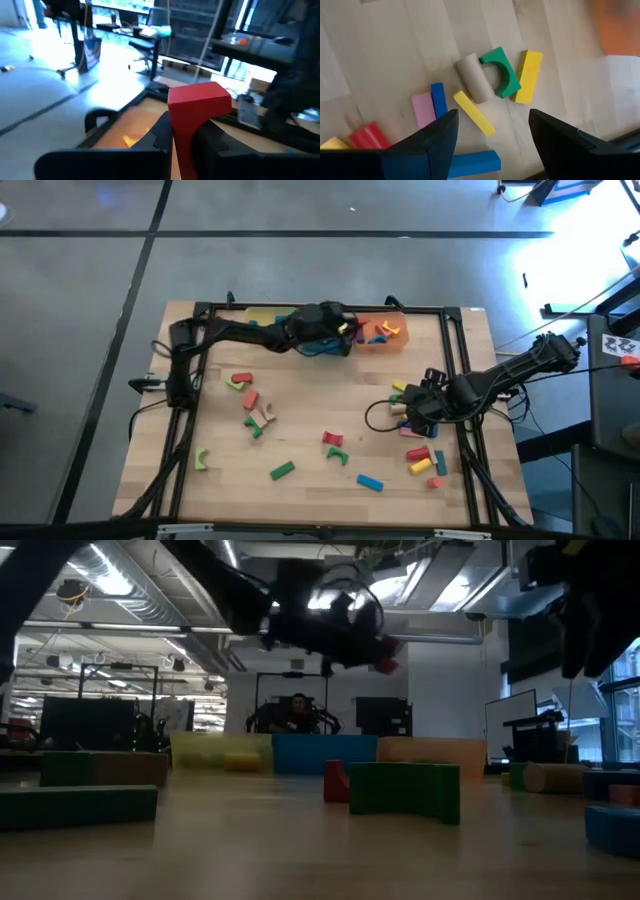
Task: Sort blocks by size
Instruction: Put the red arch block into the orange bin, then put the green arch into the orange bin
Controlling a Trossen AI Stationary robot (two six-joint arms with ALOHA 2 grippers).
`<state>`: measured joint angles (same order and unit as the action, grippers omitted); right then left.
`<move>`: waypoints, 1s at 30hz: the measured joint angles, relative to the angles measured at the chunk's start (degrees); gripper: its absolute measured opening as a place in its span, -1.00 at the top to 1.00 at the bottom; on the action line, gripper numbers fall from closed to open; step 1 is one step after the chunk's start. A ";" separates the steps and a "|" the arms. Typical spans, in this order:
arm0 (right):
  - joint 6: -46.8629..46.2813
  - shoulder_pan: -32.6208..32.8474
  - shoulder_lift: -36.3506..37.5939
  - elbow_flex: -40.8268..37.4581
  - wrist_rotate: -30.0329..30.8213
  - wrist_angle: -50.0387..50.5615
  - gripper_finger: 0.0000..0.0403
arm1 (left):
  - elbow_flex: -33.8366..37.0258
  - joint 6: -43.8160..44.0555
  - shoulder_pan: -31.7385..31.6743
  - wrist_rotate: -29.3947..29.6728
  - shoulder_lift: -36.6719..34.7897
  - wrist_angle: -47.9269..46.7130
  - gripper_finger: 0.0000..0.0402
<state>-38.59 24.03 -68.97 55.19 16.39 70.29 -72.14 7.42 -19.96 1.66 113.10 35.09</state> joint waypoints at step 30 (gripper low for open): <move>21.25 -12.60 -1.60 -7.44 3.01 -8.08 -0.21 | -16.09 -3.01 -2.08 6.51 16.86 -3.30 0.02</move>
<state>-17.34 11.44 -70.57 47.75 19.40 62.22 -88.23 4.40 -22.05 8.16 129.96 31.79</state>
